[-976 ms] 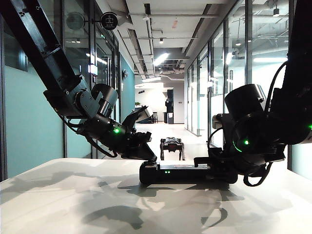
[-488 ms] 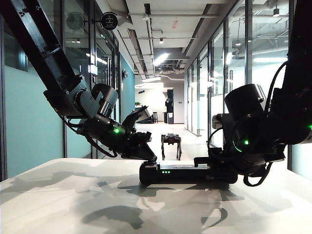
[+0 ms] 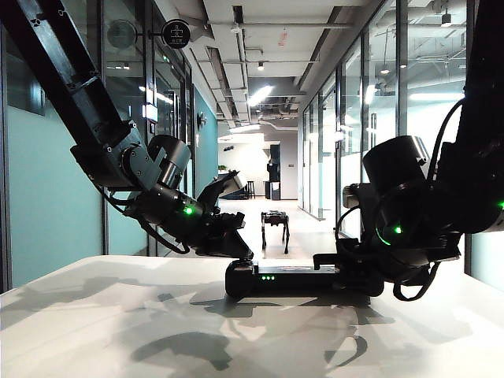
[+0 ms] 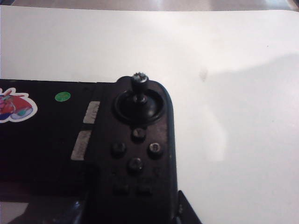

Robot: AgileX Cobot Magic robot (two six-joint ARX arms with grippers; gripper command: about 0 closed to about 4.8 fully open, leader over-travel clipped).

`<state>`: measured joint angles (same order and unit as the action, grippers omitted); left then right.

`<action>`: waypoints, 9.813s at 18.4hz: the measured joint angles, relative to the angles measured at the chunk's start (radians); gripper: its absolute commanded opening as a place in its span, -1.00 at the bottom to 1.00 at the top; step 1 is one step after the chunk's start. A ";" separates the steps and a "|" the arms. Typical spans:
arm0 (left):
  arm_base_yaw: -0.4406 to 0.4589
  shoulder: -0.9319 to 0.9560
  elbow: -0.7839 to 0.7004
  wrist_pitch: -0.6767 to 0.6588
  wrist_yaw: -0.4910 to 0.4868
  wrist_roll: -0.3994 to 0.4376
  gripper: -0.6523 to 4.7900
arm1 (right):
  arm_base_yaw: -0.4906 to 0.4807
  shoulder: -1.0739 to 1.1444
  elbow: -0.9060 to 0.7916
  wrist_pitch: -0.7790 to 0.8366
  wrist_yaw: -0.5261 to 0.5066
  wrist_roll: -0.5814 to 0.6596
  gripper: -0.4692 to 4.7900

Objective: Push the left joystick on the remote control sitting on the white table forward to make the robot dog walk in a straight line until it approaches the door.

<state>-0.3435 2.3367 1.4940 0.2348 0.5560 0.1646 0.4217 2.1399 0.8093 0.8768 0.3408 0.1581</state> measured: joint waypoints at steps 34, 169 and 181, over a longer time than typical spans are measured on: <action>0.003 -0.218 0.002 -0.375 0.088 0.097 -0.78 | 0.000 0.000 0.000 0.000 0.000 -0.001 -0.29; 0.002 -1.602 -1.331 0.038 -0.713 -0.204 -0.78 | -0.237 -2.137 -0.802 -0.905 -0.259 -0.108 -0.84; 0.002 -1.602 -1.331 0.038 -0.713 -0.204 -0.78 | -0.360 -2.137 -0.802 -0.911 -0.308 -0.108 -0.84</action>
<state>-0.3416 0.7345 0.1627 0.2729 -0.1574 -0.0391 0.0616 0.0025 0.0074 -0.0345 0.0326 0.0505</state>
